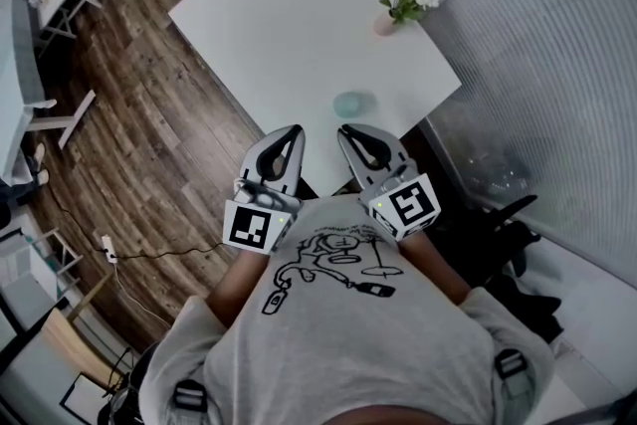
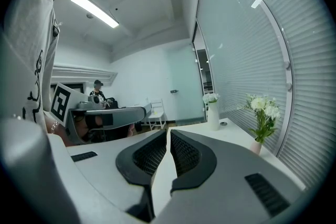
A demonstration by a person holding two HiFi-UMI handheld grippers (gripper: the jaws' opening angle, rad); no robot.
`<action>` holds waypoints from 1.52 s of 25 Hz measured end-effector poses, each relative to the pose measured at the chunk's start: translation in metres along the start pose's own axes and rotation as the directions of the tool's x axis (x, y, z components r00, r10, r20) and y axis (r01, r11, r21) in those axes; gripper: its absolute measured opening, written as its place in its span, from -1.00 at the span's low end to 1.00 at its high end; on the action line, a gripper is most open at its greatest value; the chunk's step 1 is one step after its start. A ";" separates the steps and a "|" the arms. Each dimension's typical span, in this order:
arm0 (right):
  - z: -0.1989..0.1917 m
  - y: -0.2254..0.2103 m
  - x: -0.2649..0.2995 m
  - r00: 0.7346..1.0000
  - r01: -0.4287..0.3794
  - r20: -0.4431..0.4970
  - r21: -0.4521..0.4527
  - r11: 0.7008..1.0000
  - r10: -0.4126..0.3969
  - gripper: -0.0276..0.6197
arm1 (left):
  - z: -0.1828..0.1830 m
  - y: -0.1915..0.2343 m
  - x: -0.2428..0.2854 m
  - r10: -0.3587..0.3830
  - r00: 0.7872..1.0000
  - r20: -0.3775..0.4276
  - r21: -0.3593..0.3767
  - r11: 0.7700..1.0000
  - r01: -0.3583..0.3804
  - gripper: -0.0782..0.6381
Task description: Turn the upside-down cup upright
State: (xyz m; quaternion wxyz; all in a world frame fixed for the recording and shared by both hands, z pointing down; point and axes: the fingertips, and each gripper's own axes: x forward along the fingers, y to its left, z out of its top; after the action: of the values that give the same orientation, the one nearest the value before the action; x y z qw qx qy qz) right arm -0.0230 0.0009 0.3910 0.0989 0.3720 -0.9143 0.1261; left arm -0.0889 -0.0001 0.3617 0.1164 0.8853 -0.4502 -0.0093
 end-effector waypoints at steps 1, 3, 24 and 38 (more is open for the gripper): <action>0.000 0.002 0.003 1.000 0.002 -0.001 0.003 1.000 -0.002 -0.78 | -0.001 0.003 -0.001 -0.006 1.000 -0.007 0.001 1.000 0.006 -0.77; -0.002 0.005 0.009 1.000 0.009 -0.003 0.010 1.000 -0.008 -0.78 | -0.006 0.010 -0.001 -0.013 1.000 -0.023 0.005 1.000 0.013 -0.77; -0.002 -0.030 -0.019 0.998 0.055 0.029 0.006 0.998 -0.055 -0.77 | -0.014 -0.017 0.023 -0.023 0.999 -0.048 0.024 0.999 0.024 -0.77; -0.038 -0.062 -0.031 0.998 0.068 -0.009 0.004 0.998 -0.068 -0.77 | -0.057 -0.034 0.055 -0.060 0.993 -0.102 0.025 0.998 0.063 -0.77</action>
State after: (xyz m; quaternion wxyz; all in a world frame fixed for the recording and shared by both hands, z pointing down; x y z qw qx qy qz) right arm 0.0453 -0.0103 0.4279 0.1065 0.4025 -0.9004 0.1261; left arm -0.0228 -0.0134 0.4144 0.1261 0.8997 -0.4163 0.0382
